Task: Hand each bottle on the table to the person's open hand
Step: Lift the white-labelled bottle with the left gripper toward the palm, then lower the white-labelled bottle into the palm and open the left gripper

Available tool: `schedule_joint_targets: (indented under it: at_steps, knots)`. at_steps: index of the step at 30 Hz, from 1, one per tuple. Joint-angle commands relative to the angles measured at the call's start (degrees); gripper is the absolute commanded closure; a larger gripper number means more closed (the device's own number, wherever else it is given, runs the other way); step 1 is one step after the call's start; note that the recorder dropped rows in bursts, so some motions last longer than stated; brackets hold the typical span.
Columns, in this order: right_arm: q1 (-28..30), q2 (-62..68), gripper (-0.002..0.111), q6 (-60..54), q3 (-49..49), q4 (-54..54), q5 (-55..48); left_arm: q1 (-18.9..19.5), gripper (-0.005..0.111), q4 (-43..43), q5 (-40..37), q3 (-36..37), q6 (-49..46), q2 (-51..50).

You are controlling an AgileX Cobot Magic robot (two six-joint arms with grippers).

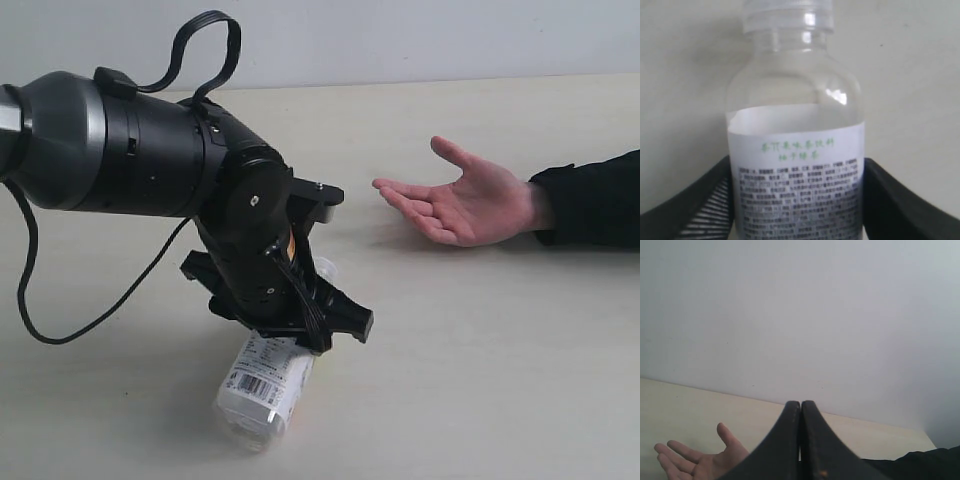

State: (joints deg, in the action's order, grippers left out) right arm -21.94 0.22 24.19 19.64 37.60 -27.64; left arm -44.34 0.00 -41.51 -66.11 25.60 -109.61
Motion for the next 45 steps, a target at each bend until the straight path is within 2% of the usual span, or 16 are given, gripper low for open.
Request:
schedule_joint_targets:
  at_steps: [1, 5, 12, 14, 17, 21, 27, 35, 40, 45]
  knots:
    - [-0.1, -0.2, 0.108, 0.0, 0.0, -0.1, 0.7, -0.1, 0.107, 0.9, 0.1, -1.8, -0.1, 0.1]
    - [-0.1, -0.2, 0.108, 0.0, 0.0, -0.1, 0.7, -0.1, 0.107, 0.9, -3.8, -6.5, -2.7, 0.7]
    - [-0.1, -0.2, 0.108, 0.0, 0.0, -0.1, 0.7, -0.2, 0.107, 0.9, -11.3, -19.1, -12.4, 3.2]
    - [-0.1, -0.2, 0.108, 0.0, 0.0, -0.1, 0.7, -0.2, 0.107, 0.7, -13.2, -23.1, -12.5, 3.3]
    - [-0.1, -0.2, 0.108, 0.0, 0.0, -0.1, 0.7, -0.2, 0.107, 0.5, -13.5, -28.5, -5.0, 3.0]
    - [-0.1, -0.2, 0.108, 0.0, 0.0, -0.1, 0.7, -0.7, 0.107, 0.5, -8.7, -30.7, 2.4, 2.9]
    - [-0.1, -0.2, 0.108, 0.0, 0.0, -0.1, 0.7, -1.0, 0.107, 0.6, 1.2, -30.7, 14.1, 0.0]
    - [-0.1, -0.2, 0.108, 0.0, 0.0, -0.1, 0.7, -2.8, 0.107, 1.1, 19.1, -30.7, 25.7, -8.8]
    - [-0.1, -0.2, 0.108, 0.0, 0.0, -0.1, 0.7, -2.9, 0.107, 10.5, 27.2, -30.7, 40.5, -14.4]
    - [-0.1, -0.2, 0.108, 0.0, 0.0, -0.1, 0.7, -2.6, 0.107, 24.7, 27.3, -30.7, 57.0, -18.6]
